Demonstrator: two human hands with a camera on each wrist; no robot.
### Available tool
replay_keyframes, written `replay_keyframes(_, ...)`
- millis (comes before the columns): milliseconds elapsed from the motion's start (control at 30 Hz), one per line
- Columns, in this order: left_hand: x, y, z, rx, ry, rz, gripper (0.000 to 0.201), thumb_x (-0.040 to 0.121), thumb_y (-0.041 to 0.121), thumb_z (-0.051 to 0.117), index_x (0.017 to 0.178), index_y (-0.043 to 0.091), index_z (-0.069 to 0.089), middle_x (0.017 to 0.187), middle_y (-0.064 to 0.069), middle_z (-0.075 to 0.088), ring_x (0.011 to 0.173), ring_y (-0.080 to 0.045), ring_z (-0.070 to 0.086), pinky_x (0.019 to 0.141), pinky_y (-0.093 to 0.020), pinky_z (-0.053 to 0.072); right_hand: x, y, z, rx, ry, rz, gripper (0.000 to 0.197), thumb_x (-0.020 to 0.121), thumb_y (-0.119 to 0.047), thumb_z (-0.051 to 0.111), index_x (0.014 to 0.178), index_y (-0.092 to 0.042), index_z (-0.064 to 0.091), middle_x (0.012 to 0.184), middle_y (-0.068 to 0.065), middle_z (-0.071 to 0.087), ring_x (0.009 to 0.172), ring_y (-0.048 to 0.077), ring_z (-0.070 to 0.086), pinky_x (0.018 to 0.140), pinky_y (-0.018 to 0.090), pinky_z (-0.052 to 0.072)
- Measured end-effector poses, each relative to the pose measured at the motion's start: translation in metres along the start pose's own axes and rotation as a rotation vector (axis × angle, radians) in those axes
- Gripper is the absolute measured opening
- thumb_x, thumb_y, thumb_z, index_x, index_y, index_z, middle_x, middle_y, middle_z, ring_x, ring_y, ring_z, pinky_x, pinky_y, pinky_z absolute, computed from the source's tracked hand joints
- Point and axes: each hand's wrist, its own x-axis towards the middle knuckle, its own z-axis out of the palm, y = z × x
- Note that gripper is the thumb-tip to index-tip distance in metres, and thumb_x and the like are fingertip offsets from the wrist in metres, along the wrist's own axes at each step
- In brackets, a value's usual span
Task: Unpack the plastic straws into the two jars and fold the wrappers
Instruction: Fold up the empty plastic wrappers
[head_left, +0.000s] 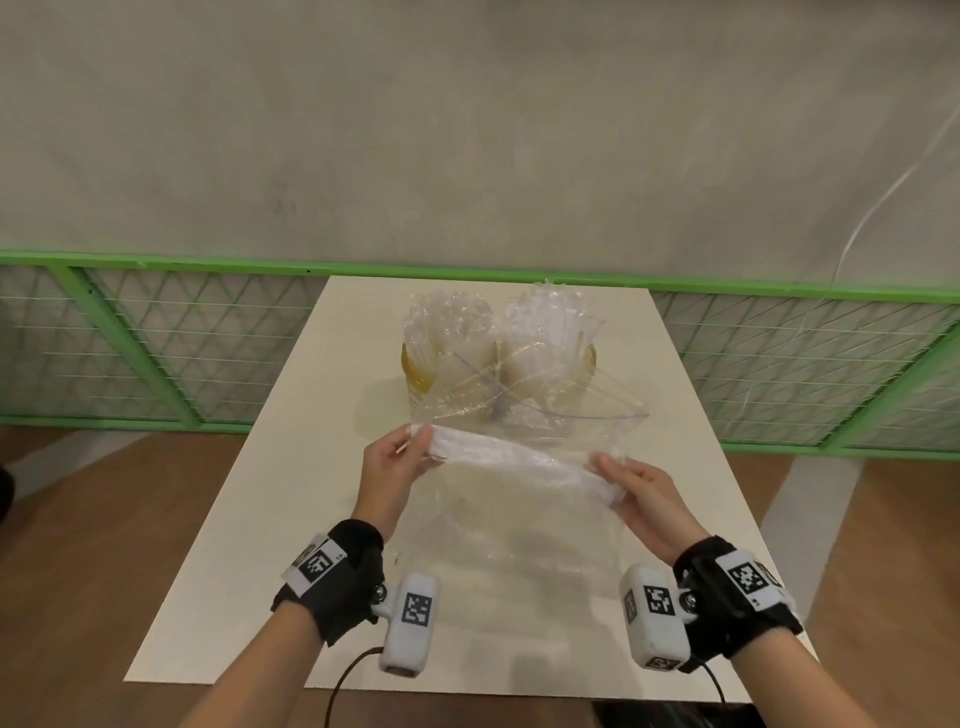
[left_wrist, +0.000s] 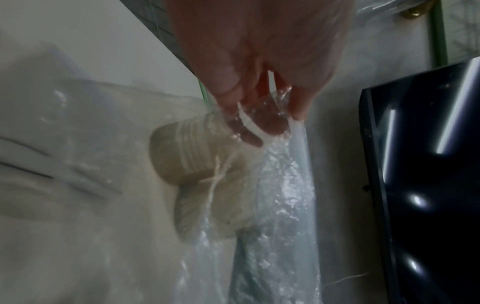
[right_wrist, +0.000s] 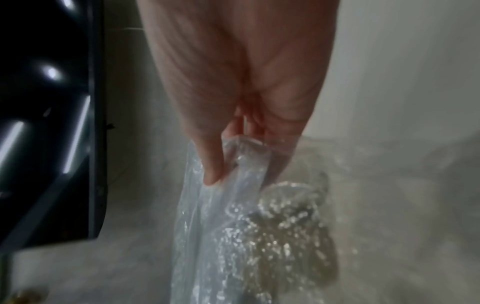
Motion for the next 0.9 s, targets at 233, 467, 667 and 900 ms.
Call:
replay_keyframes(233, -0.004, -0.008, 0.01, 0.071, 0.187, 0.128, 0.015, 0.089, 0.007, 0.058, 0.076, 0.01, 0.063, 0.079, -0.002, 0.058, 0.074, -0.006, 0.059, 0.068, -0.014, 0.053, -0.002, 0.0, 0.005, -0.251, 0.243, -0.016, 0.037, 0.082, -0.039, 0.067, 0.078, -0.003, 0.064, 0.077, 0.008, 0.069, 0.071, 0.024, 0.068, 0.064, 0.028, 0.055)
replay_keyframes(467, 0.003, 0.004, 0.0, 0.205, 0.311, 0.273, 0.014, 0.086, 0.01, 0.062, 0.073, 0.009, 0.06, 0.076, 0.008, 0.054, 0.066, 0.005, 0.051, 0.072, -0.022, 0.041, -0.012, -0.007, -0.009, -0.103, 0.016, -0.145, 0.052, 0.043, -0.053, 0.087, 0.059, -0.01, 0.06, 0.062, 0.0, 0.054, 0.064, 0.013, 0.054, 0.063, 0.021, 0.052)
replay_keyframes(667, -0.001, 0.008, 0.012, 0.314, 0.256, 0.509, 0.02, 0.089, 0.014, 0.057, 0.07, 0.016, 0.053, 0.137, 0.011, 0.045, 0.124, 0.005, 0.041, 0.103, -0.008, 0.031, -0.007, -0.01, -0.001, -0.041, 0.202, -0.416, 0.032, 0.061, -0.04, 0.079, 0.044, -0.022, 0.06, 0.098, -0.007, 0.058, 0.095, 0.006, 0.054, 0.09, 0.024, 0.034)
replay_keyframes(900, 0.007, 0.015, 0.023, 0.19, 0.209, 0.419, 0.028, 0.091, 0.031, 0.053, 0.07, 0.014, 0.052, 0.063, 0.001, 0.041, 0.059, -0.007, 0.038, 0.059, -0.02, 0.033, 0.006, -0.013, 0.008, -0.022, 0.217, -0.518, 0.023, 0.089, -0.005, 0.054, 0.08, 0.014, 0.064, 0.12, 0.005, 0.064, 0.102, -0.002, 0.06, 0.094, 0.023, 0.041)
